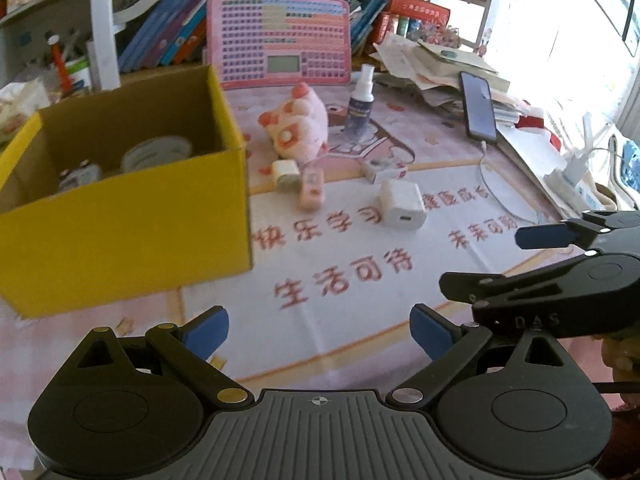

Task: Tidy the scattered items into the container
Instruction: 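Move the right tool to the large white charger while the left tool nears the pink tube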

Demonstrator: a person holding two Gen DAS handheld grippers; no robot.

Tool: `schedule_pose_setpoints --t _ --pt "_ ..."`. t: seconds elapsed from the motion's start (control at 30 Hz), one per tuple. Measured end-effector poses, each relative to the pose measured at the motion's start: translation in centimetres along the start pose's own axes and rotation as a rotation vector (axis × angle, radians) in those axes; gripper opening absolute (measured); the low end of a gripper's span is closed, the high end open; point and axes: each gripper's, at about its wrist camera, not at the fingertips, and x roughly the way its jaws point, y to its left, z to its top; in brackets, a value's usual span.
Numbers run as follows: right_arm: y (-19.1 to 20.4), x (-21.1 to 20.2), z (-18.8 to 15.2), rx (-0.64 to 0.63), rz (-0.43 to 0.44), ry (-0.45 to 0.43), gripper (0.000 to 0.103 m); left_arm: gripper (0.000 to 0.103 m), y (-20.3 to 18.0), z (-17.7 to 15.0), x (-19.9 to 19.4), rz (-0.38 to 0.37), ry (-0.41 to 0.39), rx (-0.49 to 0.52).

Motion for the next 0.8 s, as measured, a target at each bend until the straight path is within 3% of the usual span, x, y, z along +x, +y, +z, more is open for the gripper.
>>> schedule_pose_setpoints --t 0.27,0.53,0.8 --pt "-3.2 3.2 2.4 0.014 0.046 0.012 0.088 0.081 -2.2 2.0 3.0 0.012 0.016 0.035" --pt "-4.8 6.5 4.6 0.026 0.108 0.03 0.084 0.053 -3.5 3.1 4.9 0.067 0.036 0.056" --pt "-4.9 9.6 6.5 -0.008 0.178 0.062 0.084 0.045 -4.9 4.4 6.2 0.119 0.054 0.097"
